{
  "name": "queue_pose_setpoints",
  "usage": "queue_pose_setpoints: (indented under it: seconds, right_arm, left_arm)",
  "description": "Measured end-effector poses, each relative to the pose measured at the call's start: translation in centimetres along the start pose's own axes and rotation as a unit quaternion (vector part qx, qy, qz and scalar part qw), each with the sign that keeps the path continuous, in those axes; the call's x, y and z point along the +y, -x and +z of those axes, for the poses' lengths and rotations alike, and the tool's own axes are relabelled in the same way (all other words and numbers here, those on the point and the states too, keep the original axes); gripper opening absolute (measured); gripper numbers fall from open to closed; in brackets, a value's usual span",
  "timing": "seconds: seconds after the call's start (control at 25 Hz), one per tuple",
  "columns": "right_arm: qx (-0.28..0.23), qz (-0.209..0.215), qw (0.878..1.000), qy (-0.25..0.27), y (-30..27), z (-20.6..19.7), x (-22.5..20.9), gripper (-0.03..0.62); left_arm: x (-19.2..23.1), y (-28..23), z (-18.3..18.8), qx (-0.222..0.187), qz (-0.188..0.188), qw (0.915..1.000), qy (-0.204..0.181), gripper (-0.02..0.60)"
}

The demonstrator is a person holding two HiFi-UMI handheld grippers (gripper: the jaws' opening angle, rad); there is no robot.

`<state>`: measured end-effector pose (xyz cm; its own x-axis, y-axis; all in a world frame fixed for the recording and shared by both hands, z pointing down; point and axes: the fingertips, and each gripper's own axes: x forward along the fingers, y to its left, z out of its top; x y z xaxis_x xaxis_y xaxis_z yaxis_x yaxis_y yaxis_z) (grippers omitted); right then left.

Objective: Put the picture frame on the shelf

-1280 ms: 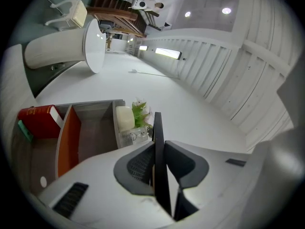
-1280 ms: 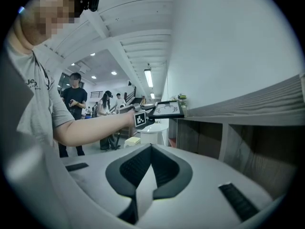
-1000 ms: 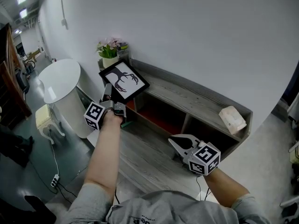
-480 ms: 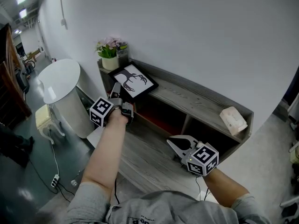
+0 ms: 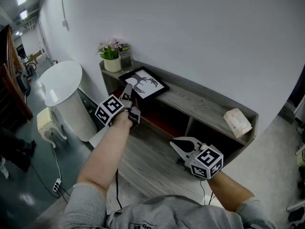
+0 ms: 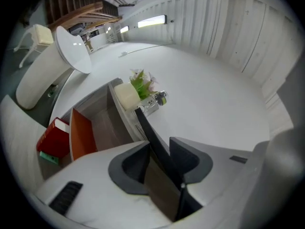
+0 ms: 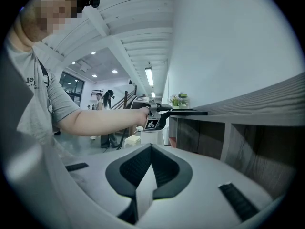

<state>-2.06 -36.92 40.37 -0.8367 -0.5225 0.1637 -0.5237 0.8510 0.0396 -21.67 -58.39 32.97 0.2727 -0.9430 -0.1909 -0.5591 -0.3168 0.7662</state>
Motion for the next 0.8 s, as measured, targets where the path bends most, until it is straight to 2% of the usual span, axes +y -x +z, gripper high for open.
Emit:
queue_pose_setpoints:
  seconds: [0.2,0.44,0.52,0.6,0.68,0.8]
  right_arm:
    - [0.001,-0.001,1.0,0.003,0.0,-0.1,0.0,0.005]
    - [0.004,0.0,1.0,0.002,-0.1,-0.2,-0.1,0.005]
    - [0.005,0.001,1.0,0.002,-0.2,-0.2,0.0,0.005]
    - [0.006,0.002,1.0,0.003,-0.2,-0.2,0.2,0.005]
    - [0.008,0.002,1.0,0.005,-0.1,-0.2,0.2,0.005]
    - [0.009,0.001,1.0,0.007,-0.1,-0.3,0.2,0.005]
  left_arm:
    - [-0.6,0.1,-0.7,0.017,-0.009,0.9989,-0.042,0.169]
    - [-0.9,0.1,-1.3,0.029,-0.007,0.9995,0.009,0.169]
    - [-1.5,-0.2,-1.8,0.046,-0.009,0.9987,-0.017,0.206]
    - [-2.1,-0.4,-3.0,0.083,-0.014,0.9944,-0.065,0.241]
    - [-2.6,-0.4,-4.3,0.118,-0.02,0.9861,-0.115,0.271]
    - [-3.0,-0.6,-4.9,0.14,-0.026,0.9736,-0.178,0.322]
